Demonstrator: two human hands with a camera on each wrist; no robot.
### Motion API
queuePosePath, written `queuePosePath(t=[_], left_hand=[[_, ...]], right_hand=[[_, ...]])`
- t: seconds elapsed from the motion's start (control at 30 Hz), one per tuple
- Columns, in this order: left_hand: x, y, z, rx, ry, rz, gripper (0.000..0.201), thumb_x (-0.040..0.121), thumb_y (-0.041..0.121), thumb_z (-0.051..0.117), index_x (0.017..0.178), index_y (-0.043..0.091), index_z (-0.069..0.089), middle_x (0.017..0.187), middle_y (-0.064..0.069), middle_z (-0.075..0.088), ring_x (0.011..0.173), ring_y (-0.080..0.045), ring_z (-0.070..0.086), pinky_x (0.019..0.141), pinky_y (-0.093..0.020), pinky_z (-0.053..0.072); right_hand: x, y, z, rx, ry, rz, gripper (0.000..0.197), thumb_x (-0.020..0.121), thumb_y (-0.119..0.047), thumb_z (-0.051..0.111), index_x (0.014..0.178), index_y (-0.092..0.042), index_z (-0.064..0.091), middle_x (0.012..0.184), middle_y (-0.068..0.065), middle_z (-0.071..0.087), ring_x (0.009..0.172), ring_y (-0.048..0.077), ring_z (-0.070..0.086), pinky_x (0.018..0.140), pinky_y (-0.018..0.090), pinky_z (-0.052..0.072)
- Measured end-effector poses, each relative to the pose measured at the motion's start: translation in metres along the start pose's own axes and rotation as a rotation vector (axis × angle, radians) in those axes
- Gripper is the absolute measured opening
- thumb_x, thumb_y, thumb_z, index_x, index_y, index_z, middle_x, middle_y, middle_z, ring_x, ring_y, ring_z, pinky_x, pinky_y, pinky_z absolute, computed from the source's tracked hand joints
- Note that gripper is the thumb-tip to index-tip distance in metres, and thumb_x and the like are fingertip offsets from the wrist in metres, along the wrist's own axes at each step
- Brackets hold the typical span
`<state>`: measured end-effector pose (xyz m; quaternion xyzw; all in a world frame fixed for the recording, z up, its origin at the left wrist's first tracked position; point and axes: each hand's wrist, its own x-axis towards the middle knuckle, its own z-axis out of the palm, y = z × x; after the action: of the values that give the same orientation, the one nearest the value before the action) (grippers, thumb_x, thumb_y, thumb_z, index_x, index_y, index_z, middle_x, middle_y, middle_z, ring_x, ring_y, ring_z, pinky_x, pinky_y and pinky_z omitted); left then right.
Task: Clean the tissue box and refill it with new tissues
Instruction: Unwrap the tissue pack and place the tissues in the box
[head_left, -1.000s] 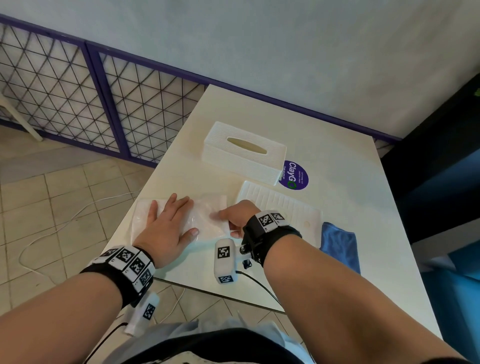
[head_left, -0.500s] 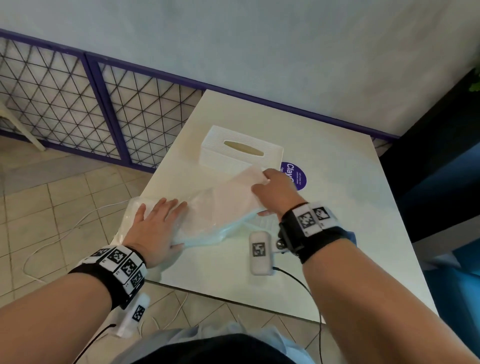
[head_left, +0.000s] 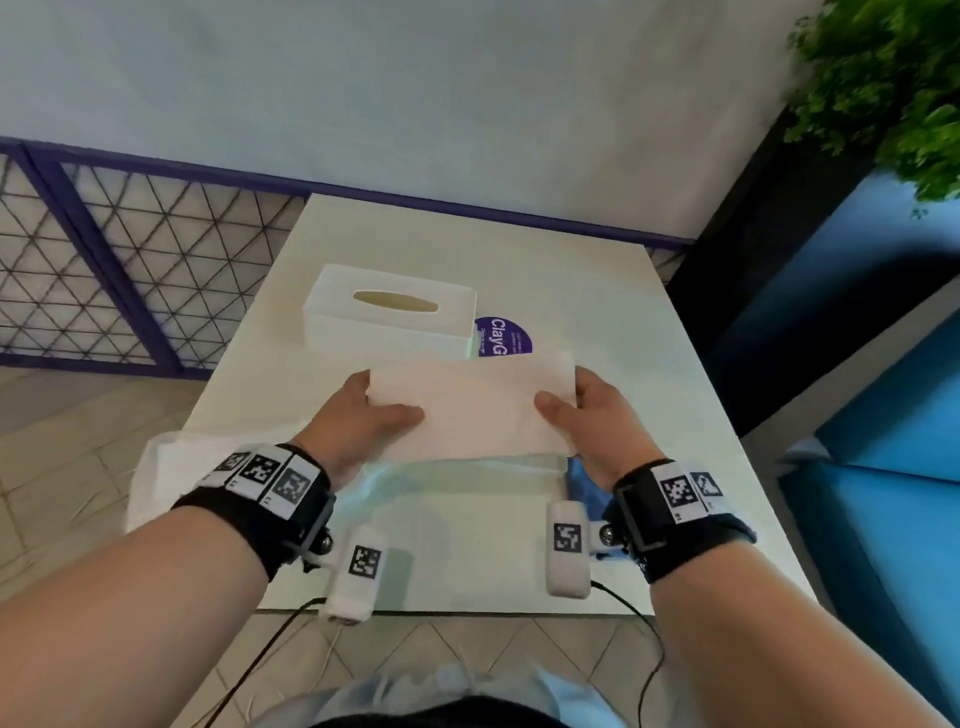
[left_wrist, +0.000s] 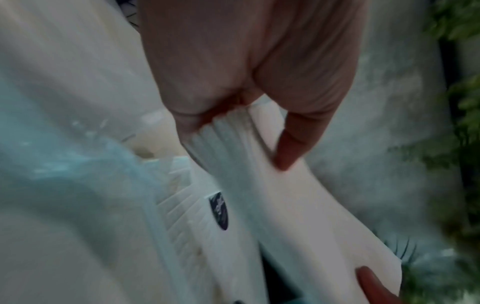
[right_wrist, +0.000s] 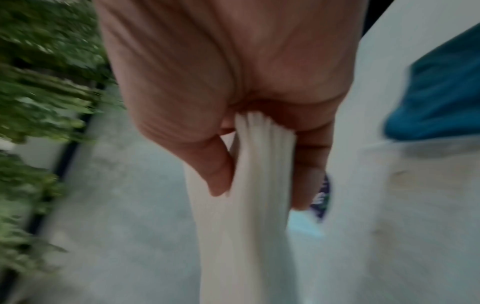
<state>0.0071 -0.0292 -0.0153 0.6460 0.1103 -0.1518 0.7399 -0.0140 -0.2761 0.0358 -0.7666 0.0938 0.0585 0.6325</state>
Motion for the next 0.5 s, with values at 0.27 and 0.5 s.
queuePosePath(t=[0.27,0.5], left_hand=[[-0.014,-0.047,0.017,0.383,-0.039,0.121,0.022,0.059,0.012,0.066,0.073,0.026,0.059,0.071,0.003,0.056,0.067,-0.016,0.049,0.059,-0.027,0.038],[-0.009,-0.069,0.020,0.731,-0.021,0.152,0.033,0.078,0.004,0.066,0.105,0.020,0.053,0.095,-0.001,0.062,0.090,-0.023,0.058,0.066,-0.026,0.041]], right_hand=[[-0.019,0.083,-0.015,-0.175,0.001,0.072,0.027,0.087,-0.001,0.059,0.095,-0.026,0.055,0.087,-0.002,0.062,0.084,0.016,0.057,0.074,0.025,0.046],[-0.011,0.099,-0.014,-0.454,0.017,0.126,0.025,0.084,-0.007,0.061,0.108,-0.015,0.058,0.093,0.001,0.062,0.088,0.017,0.057,0.067,0.021,0.043]])
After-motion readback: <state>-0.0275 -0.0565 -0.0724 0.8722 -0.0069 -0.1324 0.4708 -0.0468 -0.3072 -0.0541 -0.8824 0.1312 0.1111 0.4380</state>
